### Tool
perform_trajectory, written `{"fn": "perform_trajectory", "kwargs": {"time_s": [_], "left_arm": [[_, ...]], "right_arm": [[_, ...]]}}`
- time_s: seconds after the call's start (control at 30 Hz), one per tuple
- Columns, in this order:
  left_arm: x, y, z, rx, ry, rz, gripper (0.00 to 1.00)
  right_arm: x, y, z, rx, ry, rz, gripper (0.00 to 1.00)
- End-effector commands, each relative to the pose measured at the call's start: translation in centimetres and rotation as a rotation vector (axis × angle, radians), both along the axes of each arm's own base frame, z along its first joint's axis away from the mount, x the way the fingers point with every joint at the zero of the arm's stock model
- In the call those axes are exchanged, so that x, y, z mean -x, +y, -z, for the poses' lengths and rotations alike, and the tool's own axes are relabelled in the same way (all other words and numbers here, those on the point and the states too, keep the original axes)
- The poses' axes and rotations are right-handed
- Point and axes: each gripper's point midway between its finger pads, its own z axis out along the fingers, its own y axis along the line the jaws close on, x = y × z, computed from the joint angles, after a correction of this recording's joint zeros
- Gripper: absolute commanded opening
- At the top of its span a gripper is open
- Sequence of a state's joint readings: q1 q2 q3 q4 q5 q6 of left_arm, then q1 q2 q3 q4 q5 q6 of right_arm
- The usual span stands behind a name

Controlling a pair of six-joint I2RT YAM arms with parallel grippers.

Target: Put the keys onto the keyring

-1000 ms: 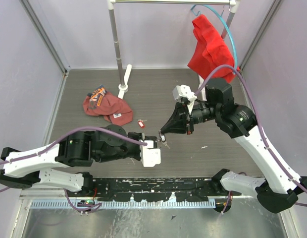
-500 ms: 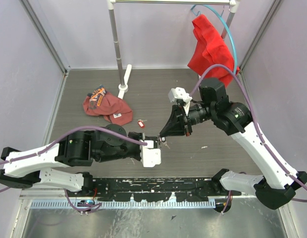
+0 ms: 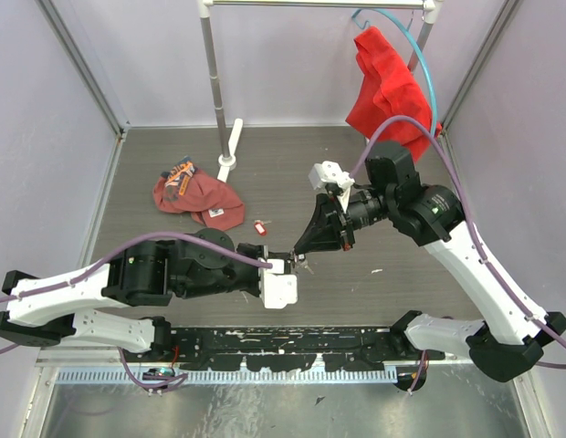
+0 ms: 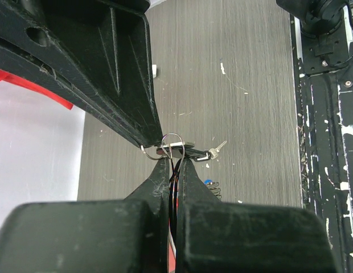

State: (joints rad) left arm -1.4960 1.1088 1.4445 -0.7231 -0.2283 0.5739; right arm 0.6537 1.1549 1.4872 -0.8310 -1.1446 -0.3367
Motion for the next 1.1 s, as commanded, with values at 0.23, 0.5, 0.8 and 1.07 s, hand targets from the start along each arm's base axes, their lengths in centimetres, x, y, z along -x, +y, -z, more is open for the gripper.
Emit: {"fn": "perform_trajectory", "kwargs": {"time_s": [0.23,0.5,0.8,1.07], "left_arm": [[0.2,-0.3,-1.9,0.049,-0.004,0.008,0.0],[0.2,-0.4,-1.7,0.042,-0.003,0.012,0.0],[0.6,-0.4,-1.8,0.044,0.009,0.028,0.0],[0.5,-0.4,-1.8,0.042,0.012,0.027,0.0]], "right_arm": [[1.5,-0.1,-1.3,-0.036,-0.019,-0.081,0.01],[2.0,-0.2,-1.3,-0.04,-0.015,-0.104,0.01],[2.6,-0.5,-1.3,-0.038,-0.013,-0.139,0.01],[3.1,-0.8,-1.8,-0.052,-0.018,-0.155,0.01]]}}
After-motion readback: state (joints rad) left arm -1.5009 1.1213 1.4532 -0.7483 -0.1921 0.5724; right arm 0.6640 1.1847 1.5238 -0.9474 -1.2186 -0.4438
